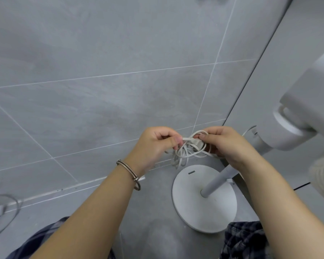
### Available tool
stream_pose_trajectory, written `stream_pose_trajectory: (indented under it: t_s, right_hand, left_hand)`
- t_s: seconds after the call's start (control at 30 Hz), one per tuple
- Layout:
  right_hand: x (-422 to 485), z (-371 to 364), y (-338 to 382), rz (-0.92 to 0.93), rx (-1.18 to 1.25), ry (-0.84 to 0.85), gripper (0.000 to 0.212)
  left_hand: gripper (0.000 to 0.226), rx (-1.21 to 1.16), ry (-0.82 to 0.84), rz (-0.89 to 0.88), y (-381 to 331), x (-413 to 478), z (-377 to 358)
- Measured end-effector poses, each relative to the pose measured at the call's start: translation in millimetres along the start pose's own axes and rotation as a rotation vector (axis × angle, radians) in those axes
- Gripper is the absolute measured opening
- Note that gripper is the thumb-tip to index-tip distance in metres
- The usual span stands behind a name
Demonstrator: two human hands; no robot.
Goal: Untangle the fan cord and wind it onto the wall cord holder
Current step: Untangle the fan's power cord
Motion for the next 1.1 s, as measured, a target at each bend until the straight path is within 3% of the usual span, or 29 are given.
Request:
stream_pose_trajectory:
  t_s: [0.13, 0.23, 0.3, 0.47, 0.6, 0.7, 0.77, 0.83, 0.9, 0.97, 1.03, 1.1]
  right_hand:
    - [-1, 2, -6, -0.091, 0.158, 0.002, 0.016]
    - [0, 11, -13, -0.143, 0.26, -0.075, 0.018]
    - [-1, 16, -15, -0.157, 0.277, -0.103, 0.019]
    - [-3, 8, -10, -0.133, 0.178, -0.073, 0.021]
    - [-4, 8, -7, -0.128, 0.21, -0.077, 0.023]
    - [-6, 9, -4, -0.117, 0.218, -0.07, 0.023]
    - [-7, 10, -2, -0.108, 0.229, -0.081, 0.022]
    - [-7, 13, -1, -0.099, 0.243, -0.106, 0.021]
    - [-7, 16, 0, -0.091, 0.267, -0.135, 0.02]
    - [-6, 20, -1, -0.094, 0.315, -0.168, 0.018]
    - [-6, 22, -3, -0.099, 0.345, -0.201, 0.016]
    - [-6, 24, -3, -0.097, 0.362, -0.222, 0.015]
  left_hand:
    - [0.023, -0.173, 0.111, 0.012, 3, 0, -12]
    - [0.012, -0.473, 0.147, -0.004, -5, 1, -10]
    - [0.013, -0.631, 0.039, 0.049, -3, 4, 2]
    - [0.026, -0.562, -0.394, 0.305, 38, -1, 32]
    - [0.025, -0.538, -0.489, 0.489, 64, -8, 44]
    - [0.025, -0.306, -0.41, 0.548, 66, -7, 45]
    - [0.022, 0.194, -0.367, 0.468, 56, -2, 53]
    - [0.009, 0.693, -0.401, 0.246, 26, 0, 54]
    - [0.035, 0.718, -0.283, 0.053, 8, 3, 34]
    - [0.049, 0.529, 0.042, 0.063, 11, 4, 2]
    - [0.049, 0.495, 0.295, 0.111, 17, -4, -26]
    - [0.049, 0.596, 0.302, 0.099, 21, -6, -30]
Point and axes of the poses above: each hand's wrist, its own x-axis towards the middle knuckle, its own z-axis out of the back of the hand, y = z × x, the point moved 10 cm from there along x, towards the middle knuckle, and after that the axes turned 1 degree about -y, right-handed, at the moved point
